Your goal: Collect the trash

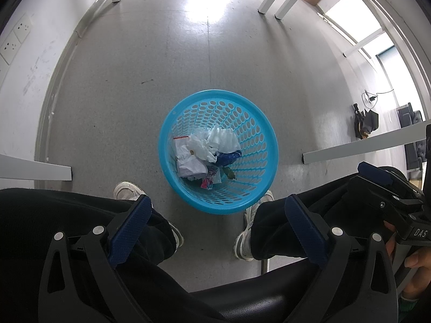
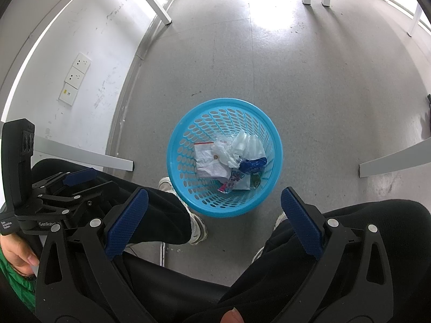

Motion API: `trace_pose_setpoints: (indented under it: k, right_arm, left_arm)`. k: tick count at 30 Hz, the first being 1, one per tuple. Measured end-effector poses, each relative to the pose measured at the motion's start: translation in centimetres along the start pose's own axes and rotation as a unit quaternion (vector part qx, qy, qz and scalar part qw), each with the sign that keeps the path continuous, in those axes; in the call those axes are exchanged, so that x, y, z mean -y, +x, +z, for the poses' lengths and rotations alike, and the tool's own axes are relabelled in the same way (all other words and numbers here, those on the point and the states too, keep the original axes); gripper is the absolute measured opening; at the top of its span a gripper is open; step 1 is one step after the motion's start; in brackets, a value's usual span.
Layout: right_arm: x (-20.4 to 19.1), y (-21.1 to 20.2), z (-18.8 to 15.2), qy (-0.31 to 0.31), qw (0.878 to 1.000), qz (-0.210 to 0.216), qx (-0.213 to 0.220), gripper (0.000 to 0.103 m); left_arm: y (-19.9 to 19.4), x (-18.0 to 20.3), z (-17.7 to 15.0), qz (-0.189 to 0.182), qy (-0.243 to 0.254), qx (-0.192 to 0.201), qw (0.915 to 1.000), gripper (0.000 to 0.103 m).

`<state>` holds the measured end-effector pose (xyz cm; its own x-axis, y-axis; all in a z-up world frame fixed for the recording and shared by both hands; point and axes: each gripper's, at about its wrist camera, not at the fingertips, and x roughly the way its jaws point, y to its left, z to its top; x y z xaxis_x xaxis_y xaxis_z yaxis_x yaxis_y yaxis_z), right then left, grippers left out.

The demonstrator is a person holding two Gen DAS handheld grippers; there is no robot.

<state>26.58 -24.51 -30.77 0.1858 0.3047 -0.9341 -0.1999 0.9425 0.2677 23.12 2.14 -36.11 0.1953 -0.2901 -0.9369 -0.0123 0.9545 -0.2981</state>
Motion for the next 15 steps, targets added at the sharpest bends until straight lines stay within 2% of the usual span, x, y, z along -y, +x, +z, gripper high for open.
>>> trace_pose_setpoints:
  k: [15]
  right_arm:
    - [-0.01,-0.04,0.13,0.0,1.0,0.0,-0.001,0.094]
  left_arm:
    - [0.33,-0.38,-0.09,-0.006,-0.006,-0.007,0.9999,0.097]
